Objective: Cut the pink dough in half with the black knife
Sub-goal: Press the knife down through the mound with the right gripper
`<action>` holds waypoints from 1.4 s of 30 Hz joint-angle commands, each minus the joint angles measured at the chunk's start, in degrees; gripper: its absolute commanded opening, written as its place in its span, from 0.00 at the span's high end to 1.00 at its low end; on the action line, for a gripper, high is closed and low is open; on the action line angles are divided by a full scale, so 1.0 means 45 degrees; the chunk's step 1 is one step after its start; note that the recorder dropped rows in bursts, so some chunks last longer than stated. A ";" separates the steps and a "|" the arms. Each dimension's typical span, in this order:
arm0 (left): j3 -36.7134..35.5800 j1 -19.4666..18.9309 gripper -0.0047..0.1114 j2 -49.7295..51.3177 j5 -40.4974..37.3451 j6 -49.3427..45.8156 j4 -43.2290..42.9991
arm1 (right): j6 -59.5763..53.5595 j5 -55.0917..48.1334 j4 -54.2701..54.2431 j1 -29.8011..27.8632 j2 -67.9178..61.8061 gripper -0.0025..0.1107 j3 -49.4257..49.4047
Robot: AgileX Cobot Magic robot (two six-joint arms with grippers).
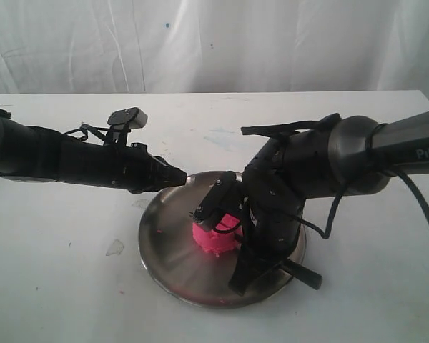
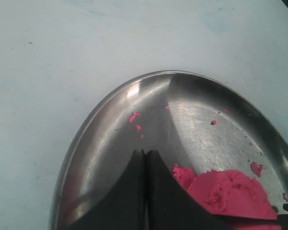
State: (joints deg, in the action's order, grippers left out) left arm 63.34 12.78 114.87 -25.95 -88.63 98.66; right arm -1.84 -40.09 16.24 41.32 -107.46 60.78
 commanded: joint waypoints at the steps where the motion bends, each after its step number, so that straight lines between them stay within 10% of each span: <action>1: 0.0016 -0.0011 0.96 -0.0153 -0.0132 0.0079 0.0018 | -0.0559 -0.0363 -0.0318 0.0083 -0.0009 0.98 0.0030; 27: 0.0016 -0.0011 0.96 -0.0230 -0.0298 0.0947 -0.0843 | 0.1842 -0.0461 0.2321 0.0066 -0.0009 0.98 0.0607; 42: -0.0071 -0.0011 0.96 -0.3170 -0.0023 0.4953 -0.5184 | -0.0226 -0.0682 -0.0142 0.0363 -0.0009 0.98 0.0607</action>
State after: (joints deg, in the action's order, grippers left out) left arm 63.34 12.78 103.88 -25.18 -69.68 77.77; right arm -1.64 -42.40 16.55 42.29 -107.67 63.23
